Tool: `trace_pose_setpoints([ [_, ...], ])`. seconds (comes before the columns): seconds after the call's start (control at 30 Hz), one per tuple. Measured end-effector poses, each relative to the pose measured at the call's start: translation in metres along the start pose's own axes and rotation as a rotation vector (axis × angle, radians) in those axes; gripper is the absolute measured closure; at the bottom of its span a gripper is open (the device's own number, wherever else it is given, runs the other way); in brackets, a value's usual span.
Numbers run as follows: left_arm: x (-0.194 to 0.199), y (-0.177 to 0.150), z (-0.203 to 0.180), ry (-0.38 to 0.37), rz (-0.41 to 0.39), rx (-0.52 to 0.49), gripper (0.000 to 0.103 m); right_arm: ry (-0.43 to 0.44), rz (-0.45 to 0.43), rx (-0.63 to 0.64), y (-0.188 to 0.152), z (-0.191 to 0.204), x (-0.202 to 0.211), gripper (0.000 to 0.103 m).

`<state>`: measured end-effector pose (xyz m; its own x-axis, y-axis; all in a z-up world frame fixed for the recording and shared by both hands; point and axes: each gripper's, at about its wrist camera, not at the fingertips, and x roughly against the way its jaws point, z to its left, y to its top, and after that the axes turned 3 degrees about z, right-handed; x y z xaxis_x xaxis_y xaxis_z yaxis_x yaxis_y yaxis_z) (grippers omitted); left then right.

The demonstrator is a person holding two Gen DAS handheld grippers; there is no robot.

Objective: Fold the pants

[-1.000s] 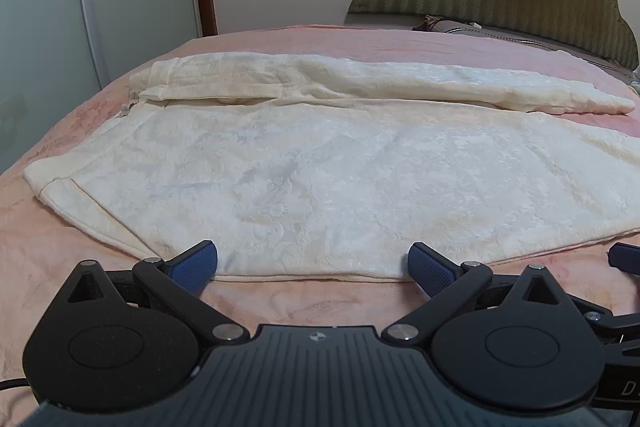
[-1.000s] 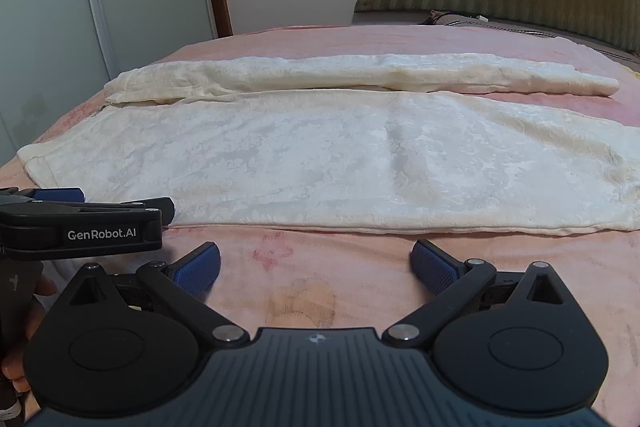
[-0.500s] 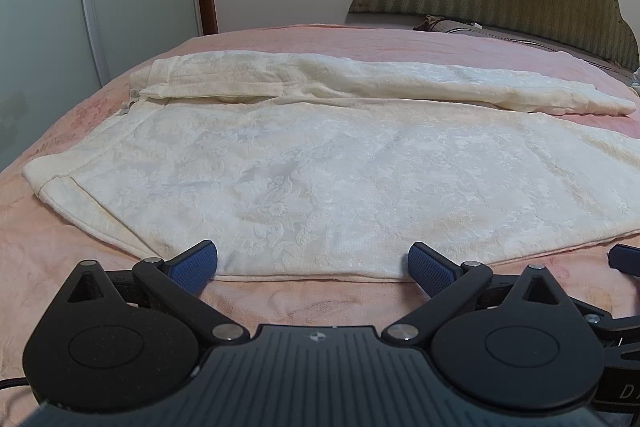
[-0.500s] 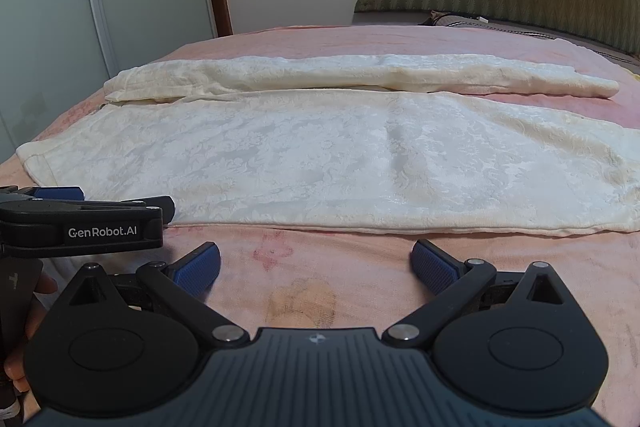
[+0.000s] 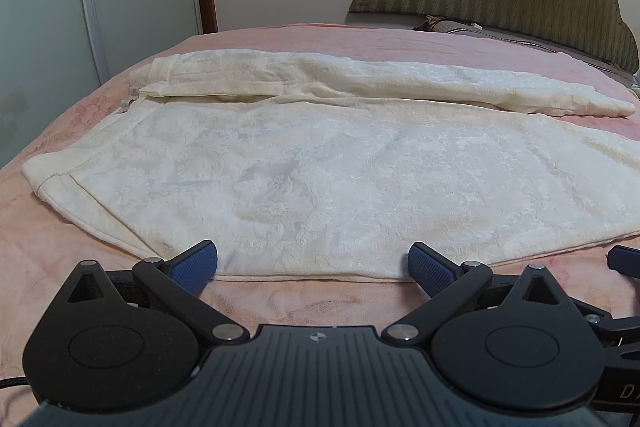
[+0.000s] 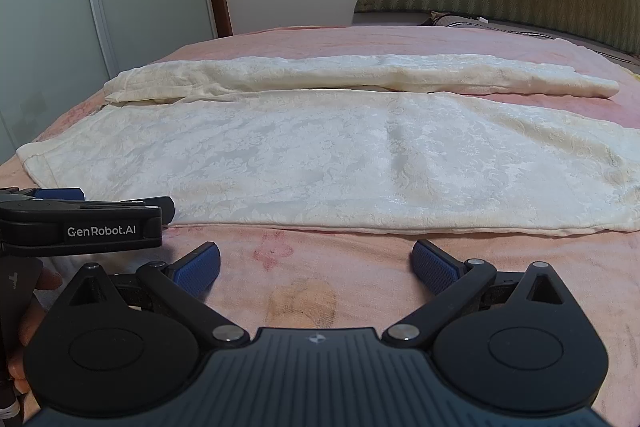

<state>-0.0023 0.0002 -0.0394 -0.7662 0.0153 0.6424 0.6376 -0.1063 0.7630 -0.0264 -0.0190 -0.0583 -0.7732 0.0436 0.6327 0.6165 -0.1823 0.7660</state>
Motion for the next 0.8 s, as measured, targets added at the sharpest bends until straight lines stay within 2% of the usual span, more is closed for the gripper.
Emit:
trace_pose_setpoints([
  [0.43, 0.001, 0.000, 0.000, -0.002, -0.003, 0.004, 0.000, 0.002, -0.004, -0.008, 0.000, -0.002, 0.000, 0.000],
  [0.57, 0.013, 0.000, 0.005, -0.033, -0.046, 0.007, 0.000, 0.006, 0.013, 0.014, 0.001, 0.000, 0.002, 0.000],
  [0.63, 0.019, 0.002, 0.008, -0.031, -0.079, -0.003, 0.000, 0.060, 0.005, 0.020, 0.003, -0.001, 0.006, 0.000],
  [0.7, 0.022, 0.008, 0.012, -0.011, -0.105, -0.017, 0.000, 0.115, -0.038, 0.046, 0.010, -0.002, 0.013, 0.000],
  [0.8, 0.018, 0.027, 0.020, 0.013, -0.109, -0.034, 0.000, 0.143, -0.130, 0.159, 0.031, 0.005, 0.021, 0.000],
])
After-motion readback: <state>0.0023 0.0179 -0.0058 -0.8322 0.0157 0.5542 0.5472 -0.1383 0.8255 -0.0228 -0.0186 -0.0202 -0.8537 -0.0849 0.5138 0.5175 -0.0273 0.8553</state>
